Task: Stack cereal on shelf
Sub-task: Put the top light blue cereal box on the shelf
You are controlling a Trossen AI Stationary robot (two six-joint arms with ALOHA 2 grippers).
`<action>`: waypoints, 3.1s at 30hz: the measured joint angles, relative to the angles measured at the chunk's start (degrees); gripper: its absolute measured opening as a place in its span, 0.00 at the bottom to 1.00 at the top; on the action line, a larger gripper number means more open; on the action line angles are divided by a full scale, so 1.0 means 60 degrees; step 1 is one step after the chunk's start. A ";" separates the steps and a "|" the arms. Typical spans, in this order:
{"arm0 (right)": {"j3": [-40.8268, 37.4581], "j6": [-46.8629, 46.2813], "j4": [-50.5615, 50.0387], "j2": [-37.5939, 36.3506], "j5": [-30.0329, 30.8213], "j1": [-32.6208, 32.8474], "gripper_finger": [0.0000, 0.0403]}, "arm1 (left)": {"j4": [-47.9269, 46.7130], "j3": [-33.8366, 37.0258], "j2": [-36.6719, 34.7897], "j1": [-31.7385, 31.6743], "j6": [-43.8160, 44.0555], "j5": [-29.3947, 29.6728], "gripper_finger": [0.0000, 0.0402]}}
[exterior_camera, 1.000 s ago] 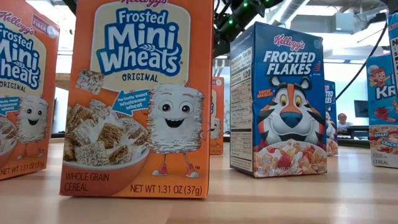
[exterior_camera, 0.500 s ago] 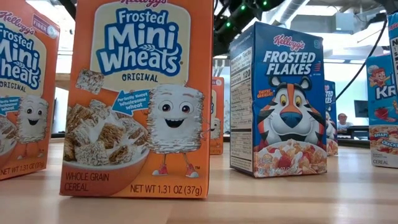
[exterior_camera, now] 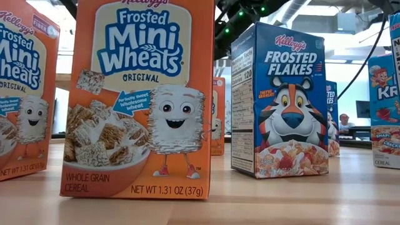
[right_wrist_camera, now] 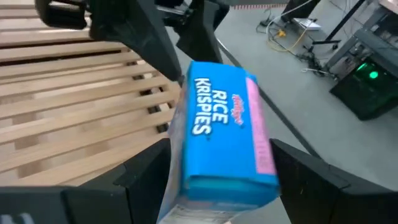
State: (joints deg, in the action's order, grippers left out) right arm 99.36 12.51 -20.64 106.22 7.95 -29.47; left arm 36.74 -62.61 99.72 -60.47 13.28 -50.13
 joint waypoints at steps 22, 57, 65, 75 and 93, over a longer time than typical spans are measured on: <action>-0.0001 0.0204 -0.0074 0.0003 -0.1457 -0.0374 0.40 | -0.0001 0.0000 0.0004 -0.0004 0.0098 0.0076 0.66; -0.0001 0.2399 0.0013 -0.0001 -0.5587 -0.1400 0.41 | 0.0002 0.0000 0.0004 -0.0007 0.0171 -0.0550 0.66; -0.0001 0.2701 -0.0085 -0.0008 -0.5561 -0.1567 0.41 | -0.0001 0.0000 0.0004 -0.0011 0.0255 -0.0535 0.66; -0.0033 0.2950 -0.0045 0.0174 -0.5965 -0.1524 0.41 | -0.0001 0.0000 0.0006 -0.0009 0.0402 -0.0534 0.66; -0.0001 0.2890 0.0002 0.0290 -0.5874 -0.1542 0.46 | -0.0001 0.0000 0.0007 -0.0007 0.0400 -0.0434 0.66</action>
State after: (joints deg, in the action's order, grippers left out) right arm 99.35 29.85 -20.63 107.96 -27.29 -38.72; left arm 36.73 -62.61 99.77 -60.51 15.68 -52.73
